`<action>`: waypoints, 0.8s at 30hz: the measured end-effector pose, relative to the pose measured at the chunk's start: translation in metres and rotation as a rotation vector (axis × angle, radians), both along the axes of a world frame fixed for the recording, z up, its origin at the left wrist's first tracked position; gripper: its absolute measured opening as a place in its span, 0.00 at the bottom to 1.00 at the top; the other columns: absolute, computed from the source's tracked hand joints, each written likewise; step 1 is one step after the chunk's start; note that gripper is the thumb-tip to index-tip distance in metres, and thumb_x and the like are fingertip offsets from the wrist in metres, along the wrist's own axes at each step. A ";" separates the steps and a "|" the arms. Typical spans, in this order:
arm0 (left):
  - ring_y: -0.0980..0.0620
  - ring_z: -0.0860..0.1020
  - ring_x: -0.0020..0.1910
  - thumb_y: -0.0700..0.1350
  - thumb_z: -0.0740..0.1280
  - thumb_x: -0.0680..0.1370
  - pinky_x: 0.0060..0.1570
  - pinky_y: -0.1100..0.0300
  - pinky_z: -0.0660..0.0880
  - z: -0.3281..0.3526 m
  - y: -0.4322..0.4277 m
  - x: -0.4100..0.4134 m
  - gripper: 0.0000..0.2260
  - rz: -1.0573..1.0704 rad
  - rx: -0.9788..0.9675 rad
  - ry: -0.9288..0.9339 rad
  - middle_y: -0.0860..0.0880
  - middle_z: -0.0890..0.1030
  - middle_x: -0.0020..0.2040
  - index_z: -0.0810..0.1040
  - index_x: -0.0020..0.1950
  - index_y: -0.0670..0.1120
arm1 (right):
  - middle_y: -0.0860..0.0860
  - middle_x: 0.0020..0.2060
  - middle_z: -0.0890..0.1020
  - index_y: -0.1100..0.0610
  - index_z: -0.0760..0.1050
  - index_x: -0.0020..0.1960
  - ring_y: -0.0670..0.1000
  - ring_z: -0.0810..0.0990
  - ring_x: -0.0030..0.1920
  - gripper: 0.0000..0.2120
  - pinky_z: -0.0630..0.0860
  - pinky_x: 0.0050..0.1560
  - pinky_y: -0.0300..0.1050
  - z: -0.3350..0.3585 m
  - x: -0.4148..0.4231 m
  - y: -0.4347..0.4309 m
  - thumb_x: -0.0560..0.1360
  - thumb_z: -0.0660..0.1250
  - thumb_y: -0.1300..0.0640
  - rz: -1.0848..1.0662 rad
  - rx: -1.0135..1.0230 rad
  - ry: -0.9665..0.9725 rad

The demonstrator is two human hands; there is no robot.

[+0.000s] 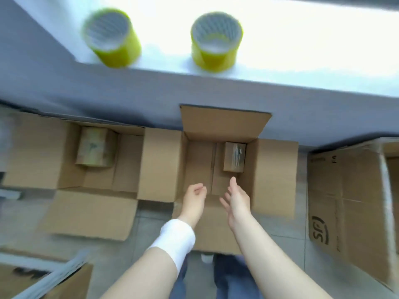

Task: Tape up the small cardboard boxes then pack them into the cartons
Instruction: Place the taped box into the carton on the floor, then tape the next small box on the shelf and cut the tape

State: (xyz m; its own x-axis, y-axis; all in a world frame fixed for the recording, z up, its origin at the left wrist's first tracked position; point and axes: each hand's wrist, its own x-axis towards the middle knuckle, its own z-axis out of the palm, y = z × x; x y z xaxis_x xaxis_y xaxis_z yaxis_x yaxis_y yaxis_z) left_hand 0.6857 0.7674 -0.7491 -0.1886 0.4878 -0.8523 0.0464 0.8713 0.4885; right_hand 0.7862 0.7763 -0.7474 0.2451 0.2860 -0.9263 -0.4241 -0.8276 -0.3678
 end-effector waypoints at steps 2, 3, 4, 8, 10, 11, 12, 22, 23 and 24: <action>0.48 0.76 0.50 0.40 0.57 0.81 0.54 0.55 0.73 0.078 -0.024 -0.020 0.14 0.066 -0.021 -0.011 0.42 0.74 0.56 0.69 0.66 0.37 | 0.56 0.70 0.68 0.61 0.61 0.73 0.55 0.70 0.67 0.28 0.70 0.65 0.49 0.077 -0.009 -0.021 0.78 0.61 0.48 0.064 0.031 0.008; 0.50 0.75 0.47 0.40 0.57 0.81 0.47 0.59 0.73 0.118 -0.036 -0.028 0.14 0.099 -0.021 -0.022 0.44 0.74 0.55 0.69 0.66 0.37 | 0.57 0.69 0.69 0.62 0.62 0.72 0.55 0.71 0.67 0.27 0.71 0.64 0.49 0.115 -0.012 -0.032 0.79 0.61 0.49 0.096 0.052 0.009; 0.52 0.75 0.45 0.40 0.56 0.81 0.43 0.63 0.72 0.155 -0.047 -0.034 0.14 0.122 -0.012 -0.036 0.45 0.74 0.55 0.69 0.65 0.38 | 0.57 0.69 0.70 0.62 0.63 0.71 0.55 0.71 0.67 0.26 0.72 0.62 0.47 0.151 -0.016 -0.043 0.79 0.61 0.50 0.130 0.080 0.007; 0.54 0.76 0.42 0.40 0.57 0.81 0.41 0.66 0.70 0.278 -0.079 -0.054 0.14 0.227 0.138 -0.088 0.40 0.75 0.62 0.70 0.65 0.38 | 0.60 0.64 0.74 0.59 0.70 0.60 0.57 0.74 0.63 0.13 0.71 0.55 0.45 0.269 -0.029 -0.070 0.80 0.59 0.52 0.283 0.235 0.003; 0.52 0.77 0.46 0.41 0.56 0.82 0.42 0.67 0.71 0.322 -0.095 -0.064 0.14 0.307 0.252 -0.089 0.41 0.75 0.62 0.70 0.66 0.39 | 0.60 0.63 0.75 0.59 0.70 0.62 0.57 0.76 0.61 0.14 0.72 0.55 0.45 0.309 -0.039 -0.082 0.80 0.59 0.53 0.314 0.324 -0.010; 0.52 0.77 0.49 0.41 0.56 0.82 0.43 0.67 0.71 0.338 -0.104 -0.068 0.14 0.374 0.310 -0.087 0.43 0.76 0.61 0.70 0.65 0.40 | 0.59 0.63 0.75 0.60 0.69 0.64 0.56 0.76 0.60 0.17 0.72 0.55 0.44 0.322 -0.046 -0.088 0.80 0.60 0.53 0.332 0.368 -0.009; 0.51 0.77 0.50 0.41 0.56 0.81 0.43 0.67 0.71 0.352 -0.116 -0.073 0.13 0.446 0.358 -0.081 0.43 0.76 0.61 0.70 0.65 0.40 | 0.59 0.63 0.75 0.61 0.68 0.67 0.55 0.76 0.59 0.19 0.73 0.56 0.44 0.334 -0.053 -0.095 0.80 0.60 0.52 0.358 0.402 0.002; 0.56 0.77 0.42 0.40 0.55 0.81 0.40 0.65 0.70 0.494 -0.255 -0.163 0.10 0.917 0.728 0.108 0.44 0.79 0.58 0.72 0.59 0.43 | 0.54 0.61 0.77 0.60 0.68 0.68 0.51 0.77 0.57 0.20 0.73 0.52 0.39 0.480 -0.185 -0.188 0.79 0.61 0.52 0.695 0.636 0.262; 0.57 0.77 0.41 0.40 0.55 0.81 0.40 0.65 0.70 0.515 -0.269 -0.178 0.09 0.941 0.789 0.147 0.44 0.79 0.56 0.72 0.58 0.43 | 0.53 0.59 0.78 0.59 0.69 0.67 0.50 0.78 0.55 0.19 0.73 0.49 0.38 0.500 -0.204 -0.201 0.79 0.61 0.51 0.729 0.673 0.304; 0.57 0.77 0.40 0.39 0.55 0.81 0.41 0.64 0.70 0.535 -0.285 -0.193 0.09 0.961 0.849 0.181 0.45 0.79 0.54 0.72 0.57 0.44 | 0.52 0.57 0.79 0.57 0.70 0.66 0.49 0.78 0.53 0.18 0.73 0.47 0.37 0.520 -0.222 -0.215 0.79 0.62 0.51 0.762 0.712 0.349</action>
State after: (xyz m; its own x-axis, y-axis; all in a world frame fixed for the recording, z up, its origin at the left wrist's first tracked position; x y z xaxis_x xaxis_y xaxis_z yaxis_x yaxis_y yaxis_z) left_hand 0.4930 0.4828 -0.2139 -0.8425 0.4659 -0.2702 -0.2980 0.0148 0.9545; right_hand 0.5640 0.5613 -0.2276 -0.4660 0.7475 -0.4735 -0.0657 -0.5629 -0.8239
